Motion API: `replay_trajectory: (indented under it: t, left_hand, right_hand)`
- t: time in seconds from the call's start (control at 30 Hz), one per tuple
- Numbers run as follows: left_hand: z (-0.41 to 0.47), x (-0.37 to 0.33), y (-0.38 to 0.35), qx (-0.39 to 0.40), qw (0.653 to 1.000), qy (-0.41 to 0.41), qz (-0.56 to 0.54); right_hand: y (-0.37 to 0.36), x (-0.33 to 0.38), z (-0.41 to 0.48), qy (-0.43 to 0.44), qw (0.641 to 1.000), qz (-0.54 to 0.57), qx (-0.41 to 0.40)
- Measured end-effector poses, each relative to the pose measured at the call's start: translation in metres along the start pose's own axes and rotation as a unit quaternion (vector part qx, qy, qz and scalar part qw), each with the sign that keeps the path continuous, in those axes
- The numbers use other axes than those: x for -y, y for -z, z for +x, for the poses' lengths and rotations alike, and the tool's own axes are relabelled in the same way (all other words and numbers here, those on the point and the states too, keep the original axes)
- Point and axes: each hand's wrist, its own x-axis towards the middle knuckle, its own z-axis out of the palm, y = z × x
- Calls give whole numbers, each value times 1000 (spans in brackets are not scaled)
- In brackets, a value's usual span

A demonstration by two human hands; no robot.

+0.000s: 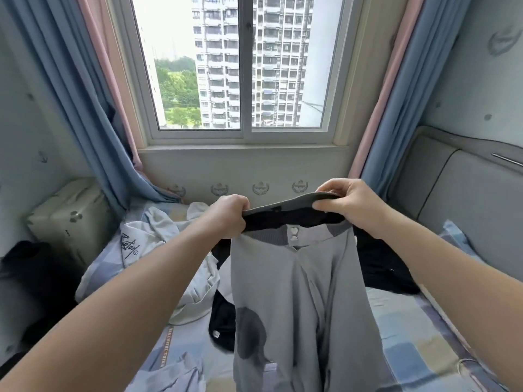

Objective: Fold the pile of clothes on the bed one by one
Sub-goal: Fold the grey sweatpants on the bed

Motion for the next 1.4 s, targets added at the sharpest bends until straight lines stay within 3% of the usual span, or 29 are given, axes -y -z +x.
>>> replay_trajectory:
  t: [0.1, 0.17, 0.23, 0.43, 0.6, 0.7, 0.83, 0.97, 1.1, 1.23, 1.3, 1.4]
  left_hand:
    - [2, -7, -4, -1, 1000, 15, -16]
    - [1, -9, -9, -25, 999, 22, -36]
    - [2, -11, -12, -49, 997, 27, -45]
    - [5, -14, -17, -76, 995, 40, -55]
    - [-2, -21, -13, -127, 975, 50, -175]
    - [-8, -30, -1, -154, 968, 50, -191]
    - [-19, -53, 23, -174, 963, 38, -200]
    - [-35, -87, 45, -195, 960, 17, -198]
    - [-67, -132, 65, -198, 960, -2, -199]
    - [-105, -187, 79, -162, 974, -70, -144]
    - [-123, -215, 82, -134, 980, -95, -113]
    - [-143, -246, 80, -89, 987, -67, -115]
  right_hand:
    - [9, 4, 3, 28, 982, -189, 12]
    - [16, 3, 4, 61, 951, -302, -29]
    - [22, 1, 3, 84, 936, -333, -81]
    - [24, -17, -1, 30, 967, -213, -136]
    - [26, -28, 3, -64, 982, -119, -130]
    - [31, -25, 4, -77, 985, -83, -127]
    - [51, -7, -3, -47, 994, -9, -98]
    - [92, 12, -25, 32, 999, 9, 43]
    - [143, 32, -51, 76, 982, -117, 131]
    - [183, 41, -80, 135, 939, -292, 118]
    - [202, 42, -91, 173, 942, -275, 79]
    - [226, 43, -109, 172, 968, -176, 39]
